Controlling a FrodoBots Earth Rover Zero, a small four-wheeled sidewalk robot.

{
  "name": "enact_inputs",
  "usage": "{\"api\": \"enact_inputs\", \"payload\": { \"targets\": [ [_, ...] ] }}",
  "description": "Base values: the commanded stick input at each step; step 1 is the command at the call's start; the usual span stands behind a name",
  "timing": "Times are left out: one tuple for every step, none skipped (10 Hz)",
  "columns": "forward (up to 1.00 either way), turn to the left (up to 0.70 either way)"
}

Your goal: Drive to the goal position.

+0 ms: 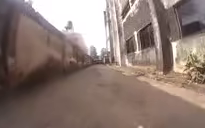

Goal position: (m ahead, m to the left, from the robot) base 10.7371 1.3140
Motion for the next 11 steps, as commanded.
{"api": "enact_inputs", "payload": {
  "targets": [
    [0.7,0.0],
    [0.7,0.0],
    [0.7,0.0],
    [0.7,0.0],
    [0.7,0.0],
    [0.7,0.0],
    [0.7,0.0],
    [0.7,0.0],
    [0.7,0.0],
    [0.7,0.0],
    [0.7,0.0]
  ]
}}
